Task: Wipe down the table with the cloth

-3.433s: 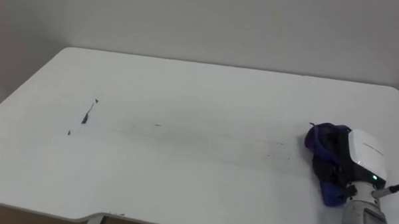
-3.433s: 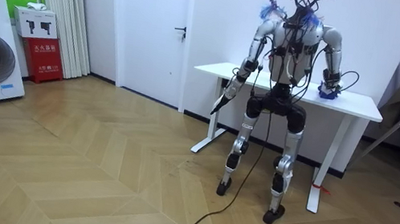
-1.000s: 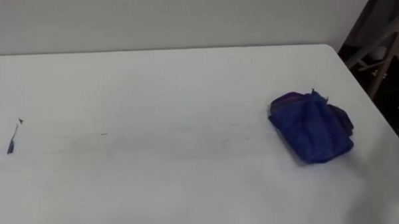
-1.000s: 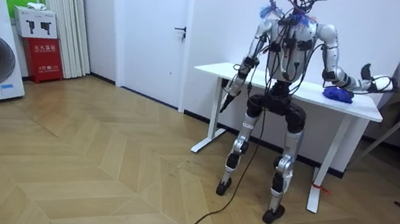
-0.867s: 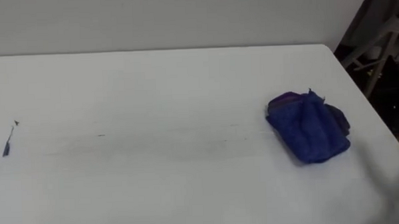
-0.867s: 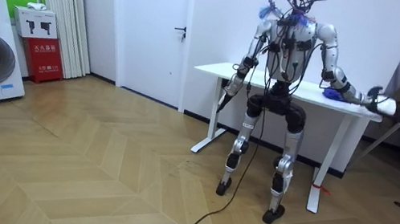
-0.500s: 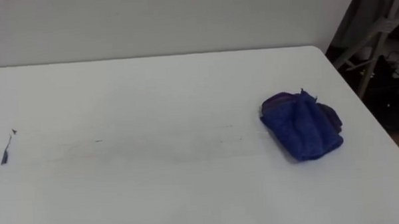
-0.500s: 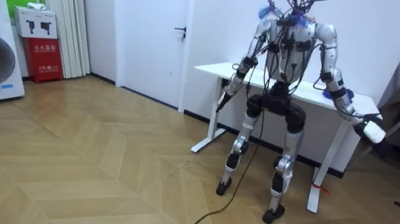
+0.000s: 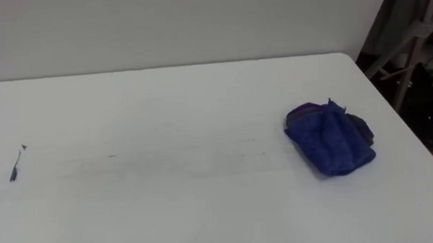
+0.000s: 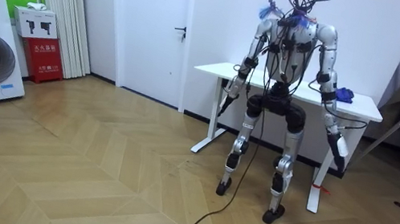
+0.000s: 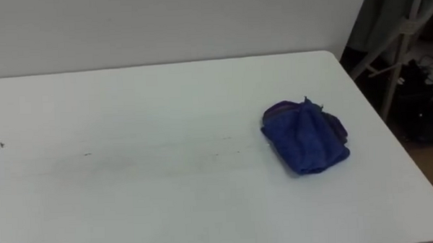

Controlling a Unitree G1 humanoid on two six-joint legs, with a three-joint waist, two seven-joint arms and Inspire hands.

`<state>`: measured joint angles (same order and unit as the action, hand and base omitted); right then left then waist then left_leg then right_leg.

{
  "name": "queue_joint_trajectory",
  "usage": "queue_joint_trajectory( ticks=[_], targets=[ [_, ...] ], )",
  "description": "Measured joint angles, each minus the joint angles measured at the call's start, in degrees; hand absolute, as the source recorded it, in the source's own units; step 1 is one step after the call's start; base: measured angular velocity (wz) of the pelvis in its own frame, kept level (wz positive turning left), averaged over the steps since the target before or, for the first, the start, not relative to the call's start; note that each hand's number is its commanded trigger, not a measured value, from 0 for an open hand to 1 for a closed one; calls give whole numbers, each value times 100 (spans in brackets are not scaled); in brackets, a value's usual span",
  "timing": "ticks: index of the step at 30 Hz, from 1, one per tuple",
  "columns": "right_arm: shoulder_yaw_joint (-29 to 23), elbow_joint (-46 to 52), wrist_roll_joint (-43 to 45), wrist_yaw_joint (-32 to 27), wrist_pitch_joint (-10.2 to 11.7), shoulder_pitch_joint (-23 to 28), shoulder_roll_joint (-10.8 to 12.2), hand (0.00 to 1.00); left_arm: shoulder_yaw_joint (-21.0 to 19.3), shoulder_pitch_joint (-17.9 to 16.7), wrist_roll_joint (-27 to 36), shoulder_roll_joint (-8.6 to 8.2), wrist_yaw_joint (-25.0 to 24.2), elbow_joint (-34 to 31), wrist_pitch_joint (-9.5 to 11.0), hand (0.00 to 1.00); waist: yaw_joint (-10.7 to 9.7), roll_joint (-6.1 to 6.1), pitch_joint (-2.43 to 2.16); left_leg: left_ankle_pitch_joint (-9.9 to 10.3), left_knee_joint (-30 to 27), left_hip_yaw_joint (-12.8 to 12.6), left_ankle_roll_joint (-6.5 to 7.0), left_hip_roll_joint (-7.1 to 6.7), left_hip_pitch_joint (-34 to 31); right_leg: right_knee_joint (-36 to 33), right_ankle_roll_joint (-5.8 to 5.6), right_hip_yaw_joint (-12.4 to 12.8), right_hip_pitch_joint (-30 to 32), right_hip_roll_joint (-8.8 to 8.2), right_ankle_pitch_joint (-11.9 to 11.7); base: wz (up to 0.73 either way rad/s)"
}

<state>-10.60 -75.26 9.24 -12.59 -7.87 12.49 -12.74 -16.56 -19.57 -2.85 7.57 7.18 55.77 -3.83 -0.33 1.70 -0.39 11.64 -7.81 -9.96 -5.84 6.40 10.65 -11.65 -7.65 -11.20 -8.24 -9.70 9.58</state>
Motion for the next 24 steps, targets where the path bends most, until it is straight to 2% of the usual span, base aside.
queue_joint_trajectory(
  ticks=[3, 6, 10, 12, 14, 18, 24],
  targets=[
    [321, 124, 501, 143, -100, -124, 115, 0, 207, 11, -1, 7, 37, -7, -1, 0, 94, 0, 1, -1, 1, 0, 1, 0, -3, 2, 0, -3, 7, 2, 0, 0],
    [495, 135, 929, 303, -98, -277, 230, 0, 398, 6, -1, -33, 124, -2, -1, 0, 130, -9, 2, 0, 3, 21, 0, 0, -12, 8, 0, -30, 9, 4, 0, 2],
    [780, 141, 1189, 538, -105, -352, 261, 0, 559, 1, -1, -39, 146, -2, -1, 0, 188, -31, 3, 0, 6, 85, 0, 0, -17, 14, -1, -110, -6, 4, 0, 5],
    [948, 143, 1355, 759, -189, -325, 294, 0, 562, -14, -8, -39, 170, 4, -4, 0, 226, -42, 10, 0, 7, 106, 1, 0, -16, 20, -1, -146, -15, 4, 0, 0],
    [948, 122, 1346, 904, -243, -308, 338, 0, 564, -11, -8, -40, 241, 55, -17, 0, 242, -48, 13, 0, 11, 119, 1, 0, -17, 24, -1, -161, -16, 4, 1, 0],
    [948, 149, 1016, 1137, -391, -166, 398, 0, 688, -42, -65, -61, 344, 156, -212, 0, 229, -93, 12, 17, 9, 140, 5, 0, 5, 103, -4, -177, -103, 7, 3, 4],
    [1172, 149, 1024, 1458, -599, -58, 400, 0, 698, -27, -173, -188, 358, 211, -341, 0, 244, -144, 23, 20, 8, 153, 1, 0, -7, 98, -6, -175, -96, 7, 4, 0]
  ],
)
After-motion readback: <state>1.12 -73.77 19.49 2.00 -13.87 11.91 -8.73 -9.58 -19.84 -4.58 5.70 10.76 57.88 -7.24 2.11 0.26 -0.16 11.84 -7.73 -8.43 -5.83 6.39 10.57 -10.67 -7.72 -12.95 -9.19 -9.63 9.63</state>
